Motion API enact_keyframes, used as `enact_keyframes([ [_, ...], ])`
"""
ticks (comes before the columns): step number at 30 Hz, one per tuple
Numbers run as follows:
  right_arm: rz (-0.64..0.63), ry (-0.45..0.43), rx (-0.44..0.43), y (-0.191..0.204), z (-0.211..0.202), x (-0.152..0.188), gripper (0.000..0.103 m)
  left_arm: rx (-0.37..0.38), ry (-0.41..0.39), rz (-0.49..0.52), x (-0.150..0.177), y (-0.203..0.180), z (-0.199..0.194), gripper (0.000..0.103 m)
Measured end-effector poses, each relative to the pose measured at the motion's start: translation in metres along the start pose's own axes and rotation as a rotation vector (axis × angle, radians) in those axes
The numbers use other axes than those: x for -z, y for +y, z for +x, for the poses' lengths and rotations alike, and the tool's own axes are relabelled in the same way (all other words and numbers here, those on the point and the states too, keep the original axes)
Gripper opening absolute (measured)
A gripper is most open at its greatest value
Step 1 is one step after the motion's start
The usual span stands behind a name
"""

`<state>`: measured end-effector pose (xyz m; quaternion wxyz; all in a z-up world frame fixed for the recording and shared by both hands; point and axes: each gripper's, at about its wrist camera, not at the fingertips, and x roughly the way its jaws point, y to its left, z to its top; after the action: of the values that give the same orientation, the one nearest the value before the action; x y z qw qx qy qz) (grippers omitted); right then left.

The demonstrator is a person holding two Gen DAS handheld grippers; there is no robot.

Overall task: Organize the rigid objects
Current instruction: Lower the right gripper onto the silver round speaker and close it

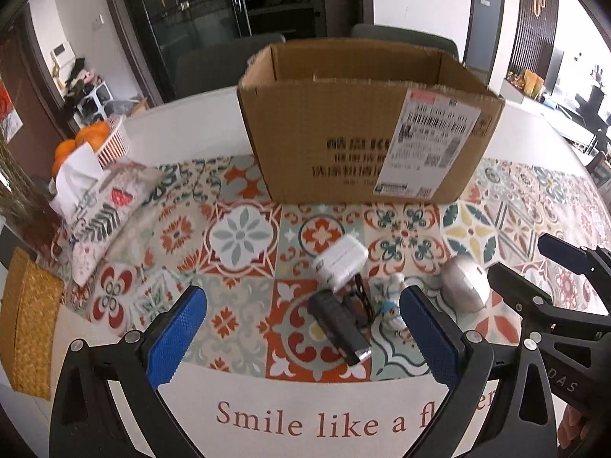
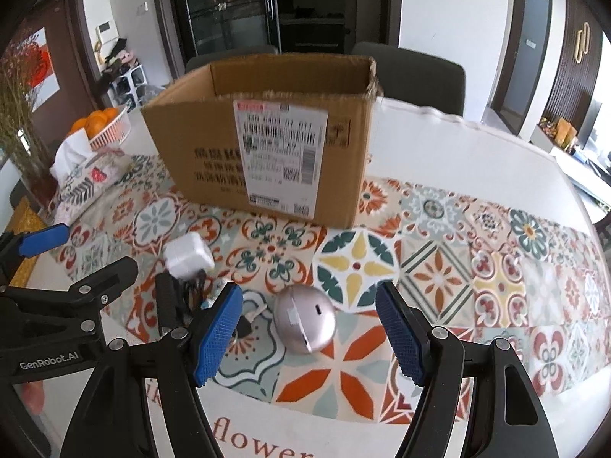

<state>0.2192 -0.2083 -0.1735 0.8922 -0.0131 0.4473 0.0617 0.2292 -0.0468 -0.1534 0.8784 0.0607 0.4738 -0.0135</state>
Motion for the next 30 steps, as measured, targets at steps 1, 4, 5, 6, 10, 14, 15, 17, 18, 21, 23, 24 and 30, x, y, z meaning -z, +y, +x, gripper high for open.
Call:
enact_keyframes([
  [1, -0.003, 0.005, -0.003, 0.000, 0.002, 0.001, 0.072, 0.001, 0.008, -0.004, 0.002, 0.000, 0.002, 0.103],
  [4, -0.016, 0.025, -0.015, 0.001, 0.012, 0.005, 0.072, 0.000, 0.034, -0.014, 0.007, 0.001, 0.012, 0.103],
  [5, -0.019, 0.030, -0.018, 0.002, 0.015, 0.006, 0.072, 0.000, 0.042, -0.017, 0.008, 0.001, 0.014, 0.103],
  [6, -0.023, 0.038, -0.021, 0.002, 0.018, 0.007, 0.072, -0.001, 0.048, -0.020, 0.010, 0.001, 0.017, 0.103],
  [10, -0.030, 0.062, -0.031, 0.002, 0.032, 0.011, 0.072, -0.006, 0.078, -0.035, 0.016, 0.000, 0.029, 0.103],
  [14, -0.035, 0.086, -0.039, 0.000, 0.045, 0.015, 0.072, -0.012, 0.105, -0.046, 0.020, -0.001, 0.038, 0.103],
  [15, -0.037, 0.090, -0.041, -0.001, 0.048, 0.016, 0.072, -0.013, 0.110, -0.049, 0.021, -0.001, 0.041, 0.103],
  [17, -0.040, 0.098, -0.045, -0.001, 0.053, 0.018, 0.072, -0.017, 0.119, -0.050, 0.024, -0.003, 0.045, 0.103],
  [18, -0.040, 0.101, -0.049, -0.001, 0.056, 0.019, 0.072, -0.019, 0.123, -0.051, 0.024, -0.003, 0.047, 0.103],
  [21, -0.040, 0.110, -0.054, -0.002, 0.063, 0.022, 0.072, -0.022, 0.133, -0.052, 0.026, -0.003, 0.053, 0.103],
  [23, -0.039, 0.113, -0.057, -0.002, 0.067, 0.024, 0.072, -0.027, 0.138, -0.055, 0.027, -0.003, 0.055, 0.103],
  [24, -0.039, 0.117, -0.058, -0.002, 0.069, 0.024, 0.072, -0.028, 0.141, -0.058, 0.027, -0.003, 0.056, 0.103],
  [30, -0.043, 0.121, -0.066, 0.000, 0.078, 0.029, 0.069, -0.027, 0.156, -0.068, 0.029, -0.002, 0.061, 0.103],
])
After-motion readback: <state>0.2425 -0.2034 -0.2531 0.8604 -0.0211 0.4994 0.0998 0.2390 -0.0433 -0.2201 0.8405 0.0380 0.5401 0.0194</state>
